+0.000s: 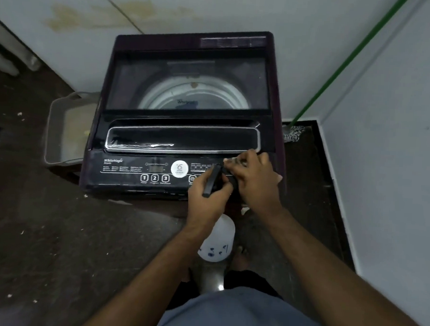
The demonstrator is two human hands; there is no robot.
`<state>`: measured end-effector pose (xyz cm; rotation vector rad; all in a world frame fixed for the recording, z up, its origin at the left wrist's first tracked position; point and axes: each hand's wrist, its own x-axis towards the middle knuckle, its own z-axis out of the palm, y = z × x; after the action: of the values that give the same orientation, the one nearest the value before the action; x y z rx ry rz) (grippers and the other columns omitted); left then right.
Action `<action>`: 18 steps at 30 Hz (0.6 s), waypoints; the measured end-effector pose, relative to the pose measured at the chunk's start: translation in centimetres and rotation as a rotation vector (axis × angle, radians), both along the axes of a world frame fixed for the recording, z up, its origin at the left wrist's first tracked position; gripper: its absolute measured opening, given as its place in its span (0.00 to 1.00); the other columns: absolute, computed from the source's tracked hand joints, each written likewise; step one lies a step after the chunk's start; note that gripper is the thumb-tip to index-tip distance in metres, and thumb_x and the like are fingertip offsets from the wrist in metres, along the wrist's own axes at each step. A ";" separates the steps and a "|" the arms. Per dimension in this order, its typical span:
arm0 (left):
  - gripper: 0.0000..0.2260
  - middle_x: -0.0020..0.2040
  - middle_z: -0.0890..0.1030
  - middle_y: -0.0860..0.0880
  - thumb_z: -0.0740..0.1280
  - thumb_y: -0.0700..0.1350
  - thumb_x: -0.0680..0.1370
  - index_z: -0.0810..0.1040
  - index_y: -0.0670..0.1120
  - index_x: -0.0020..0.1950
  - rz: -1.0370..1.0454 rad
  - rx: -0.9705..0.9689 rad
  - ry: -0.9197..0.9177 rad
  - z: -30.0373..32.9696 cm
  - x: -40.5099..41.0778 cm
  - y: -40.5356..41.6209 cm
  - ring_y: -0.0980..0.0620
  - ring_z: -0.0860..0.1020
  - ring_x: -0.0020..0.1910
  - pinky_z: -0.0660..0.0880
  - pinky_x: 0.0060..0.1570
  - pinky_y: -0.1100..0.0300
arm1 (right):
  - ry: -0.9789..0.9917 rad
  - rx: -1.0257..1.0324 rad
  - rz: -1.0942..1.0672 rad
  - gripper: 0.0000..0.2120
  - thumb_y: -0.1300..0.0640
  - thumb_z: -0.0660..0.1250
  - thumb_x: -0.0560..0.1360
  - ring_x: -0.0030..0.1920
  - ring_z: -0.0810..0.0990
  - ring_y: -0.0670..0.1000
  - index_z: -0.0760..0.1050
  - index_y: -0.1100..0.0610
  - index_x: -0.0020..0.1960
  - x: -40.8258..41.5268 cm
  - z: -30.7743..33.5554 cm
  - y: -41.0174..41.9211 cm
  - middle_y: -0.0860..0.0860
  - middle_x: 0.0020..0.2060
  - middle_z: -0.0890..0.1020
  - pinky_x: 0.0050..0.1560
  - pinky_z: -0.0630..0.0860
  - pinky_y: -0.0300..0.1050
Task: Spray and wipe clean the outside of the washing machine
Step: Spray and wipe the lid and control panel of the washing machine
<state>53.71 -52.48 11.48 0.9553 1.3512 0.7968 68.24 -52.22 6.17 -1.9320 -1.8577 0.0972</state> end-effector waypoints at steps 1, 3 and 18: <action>0.14 0.37 0.83 0.51 0.72 0.34 0.77 0.83 0.54 0.42 0.019 -0.003 -0.012 0.3 -0.8 -0.1 0.50 0.80 0.39 0.78 0.42 0.50 | -0.011 -0.014 -0.018 0.18 0.57 0.74 0.76 0.52 0.71 0.56 0.80 0.46 0.65 -1.5 0.0 0.4 0.52 0.56 0.76 0.46 0.76 0.51; 0.08 0.40 0.85 0.49 0.74 0.37 0.76 0.84 0.50 0.46 0.049 0.000 -0.037 0.1 -2.8 0.3 0.49 0.83 0.42 0.81 0.45 0.49 | -0.041 -0.036 -0.090 0.19 0.53 0.74 0.77 0.52 0.71 0.55 0.79 0.46 0.67 -4.7 -0.1 1.0 0.52 0.57 0.76 0.45 0.76 0.50; 0.02 0.33 0.79 0.45 0.70 0.35 0.75 0.79 0.39 0.42 0.114 0.102 0.048 -2.1 -25.6 5.4 0.50 0.77 0.33 0.74 0.34 0.55 | -0.172 0.025 -0.272 0.14 0.61 0.67 0.77 0.46 0.72 0.60 0.76 0.52 0.61 -29.1 -0.4 8.9 0.57 0.54 0.76 0.44 0.73 0.55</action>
<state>28.07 -47.08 9.42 0.9891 1.4275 0.9418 39.10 -43.29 5.77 -2.2137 -1.6690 -0.1827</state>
